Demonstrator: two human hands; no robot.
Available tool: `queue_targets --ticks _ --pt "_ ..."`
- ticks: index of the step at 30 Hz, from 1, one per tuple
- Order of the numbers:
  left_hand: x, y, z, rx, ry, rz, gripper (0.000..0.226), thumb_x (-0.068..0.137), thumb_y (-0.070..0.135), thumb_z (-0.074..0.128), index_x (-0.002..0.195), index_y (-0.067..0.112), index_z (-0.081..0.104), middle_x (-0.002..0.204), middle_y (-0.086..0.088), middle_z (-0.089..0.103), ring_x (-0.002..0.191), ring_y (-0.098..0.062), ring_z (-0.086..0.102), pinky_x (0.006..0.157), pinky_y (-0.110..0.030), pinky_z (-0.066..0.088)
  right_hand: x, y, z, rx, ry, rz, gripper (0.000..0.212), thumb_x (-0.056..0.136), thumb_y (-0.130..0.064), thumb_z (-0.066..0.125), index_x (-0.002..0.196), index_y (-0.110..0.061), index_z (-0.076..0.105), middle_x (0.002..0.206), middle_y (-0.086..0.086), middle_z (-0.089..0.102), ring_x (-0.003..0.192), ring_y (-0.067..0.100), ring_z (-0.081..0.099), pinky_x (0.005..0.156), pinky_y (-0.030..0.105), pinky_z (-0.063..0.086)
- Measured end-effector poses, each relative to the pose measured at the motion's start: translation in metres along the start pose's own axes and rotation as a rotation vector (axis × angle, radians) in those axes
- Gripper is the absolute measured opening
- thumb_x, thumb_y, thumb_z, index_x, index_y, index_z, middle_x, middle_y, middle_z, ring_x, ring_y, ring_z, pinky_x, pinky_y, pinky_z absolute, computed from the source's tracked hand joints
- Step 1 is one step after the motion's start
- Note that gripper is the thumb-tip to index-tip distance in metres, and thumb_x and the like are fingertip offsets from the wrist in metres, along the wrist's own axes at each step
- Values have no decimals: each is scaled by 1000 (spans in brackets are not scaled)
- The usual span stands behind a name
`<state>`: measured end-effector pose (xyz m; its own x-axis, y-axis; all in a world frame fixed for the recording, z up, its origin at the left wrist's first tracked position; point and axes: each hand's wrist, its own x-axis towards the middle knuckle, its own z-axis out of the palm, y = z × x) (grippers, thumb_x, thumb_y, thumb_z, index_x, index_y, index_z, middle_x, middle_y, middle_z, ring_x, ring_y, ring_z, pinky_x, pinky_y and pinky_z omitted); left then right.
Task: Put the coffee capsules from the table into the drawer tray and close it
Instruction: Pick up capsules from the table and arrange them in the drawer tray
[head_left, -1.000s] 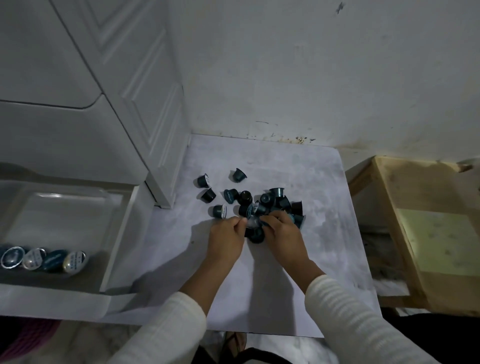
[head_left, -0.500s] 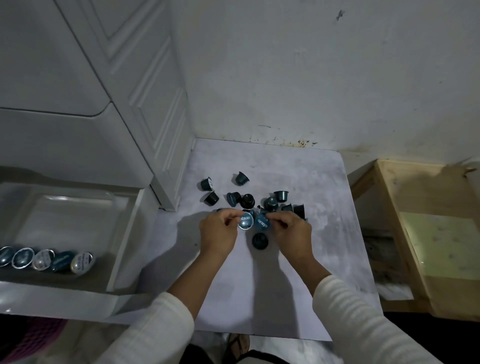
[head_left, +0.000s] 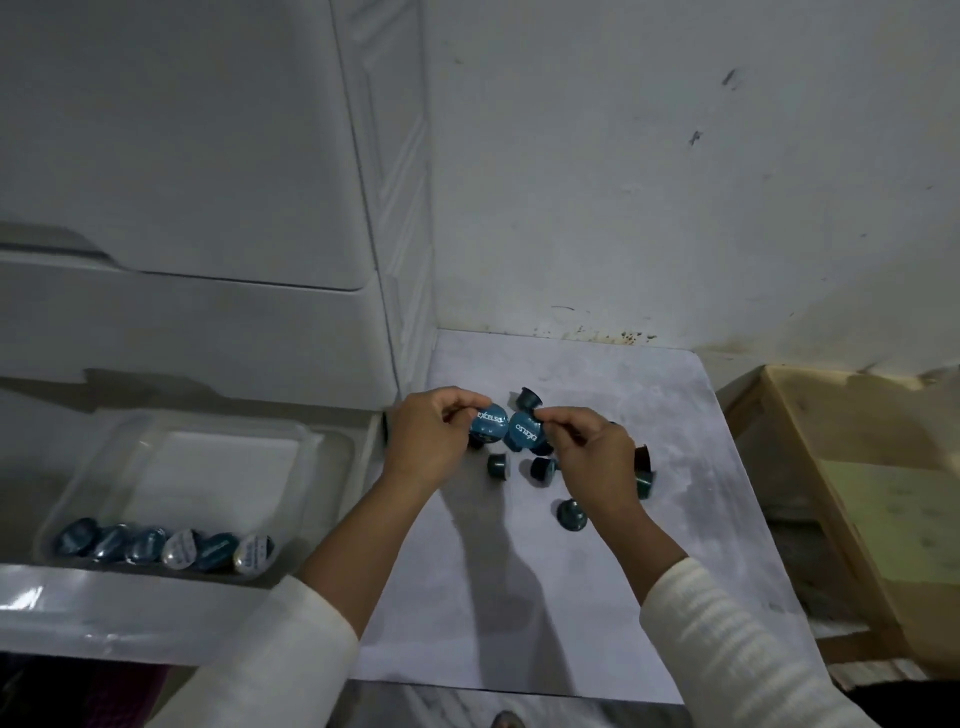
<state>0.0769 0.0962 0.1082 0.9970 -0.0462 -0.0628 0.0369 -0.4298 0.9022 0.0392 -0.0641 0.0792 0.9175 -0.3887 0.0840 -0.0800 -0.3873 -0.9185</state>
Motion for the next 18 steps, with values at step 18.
queue_targets --ticks 18 --pt "27 -71 -250 279 -468 162 23 89 6 56 87 22 74 83 8 68 77 2 59 69 -5 41 -70 -125 168 -24 -297 -53 21 84 0 60 85 -17 72 85 -3 71 81 9 65 76 14 51"
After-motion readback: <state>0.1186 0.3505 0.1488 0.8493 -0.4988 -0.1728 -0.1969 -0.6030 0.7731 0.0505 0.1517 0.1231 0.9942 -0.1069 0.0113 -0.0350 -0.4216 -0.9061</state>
